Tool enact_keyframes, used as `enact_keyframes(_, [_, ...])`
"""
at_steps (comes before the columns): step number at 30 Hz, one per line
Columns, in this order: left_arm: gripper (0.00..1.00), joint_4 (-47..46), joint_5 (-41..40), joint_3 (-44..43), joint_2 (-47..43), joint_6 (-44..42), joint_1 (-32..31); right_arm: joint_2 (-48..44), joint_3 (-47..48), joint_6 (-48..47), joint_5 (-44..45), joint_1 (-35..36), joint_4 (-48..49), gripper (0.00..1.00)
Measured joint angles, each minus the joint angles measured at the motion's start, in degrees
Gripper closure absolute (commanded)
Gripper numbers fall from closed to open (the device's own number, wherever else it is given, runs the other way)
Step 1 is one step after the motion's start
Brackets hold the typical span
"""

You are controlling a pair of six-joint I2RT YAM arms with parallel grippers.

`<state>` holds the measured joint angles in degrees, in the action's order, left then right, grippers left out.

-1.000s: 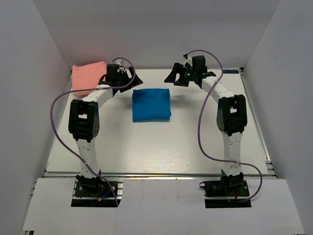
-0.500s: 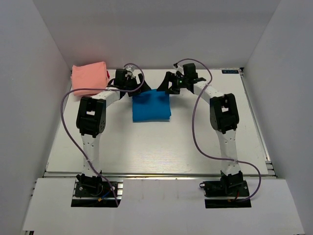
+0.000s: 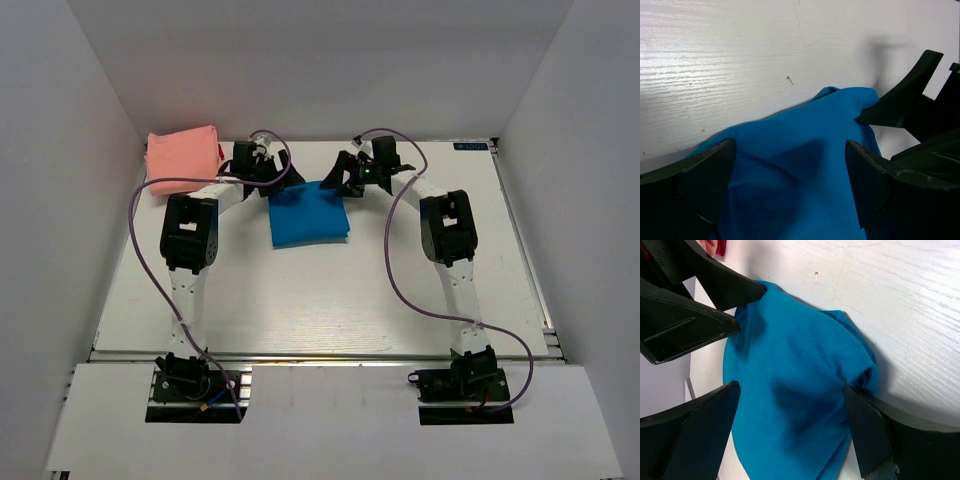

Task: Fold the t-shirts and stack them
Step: Fold the long partially folded tshirt into a neat square

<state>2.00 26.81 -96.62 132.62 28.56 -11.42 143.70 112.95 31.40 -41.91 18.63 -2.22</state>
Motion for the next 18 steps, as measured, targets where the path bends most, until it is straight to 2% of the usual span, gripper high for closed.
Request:
enact_keyframes(6, [0.00, 5.22, -1.79, -2.62, -1.27, -2.51, 0.00, -2.10, 0.55, -3.04, 2.14, 0.22, -3.32, 0.10])
enact_keyframes(9, [0.00, 9.01, -4.52, -2.60, -5.53, -4.74, -0.11, -8.46, -2.69, -4.92, 4.02, 0.31, -4.81, 0.10])
enact_keyframes(12, [0.00, 10.93, -8.26, 0.17, -13.70, -6.88, -0.52, -18.01, -8.55, -6.64, 6.12, 0.28, -4.46, 0.10])
enact_keyframes(16, [0.00, 10.80, -11.08, 10.71, -29.27, -7.78, -1.11, -31.74, -18.86, -8.59, 9.66, 0.31, -2.01, 0.10])
enact_keyframes(18, [0.00, 10.82, -12.13, 13.75, -32.79, -7.76, -1.20, -37.00, -24.85, -9.20, 12.09, 0.31, -0.94, 0.10])
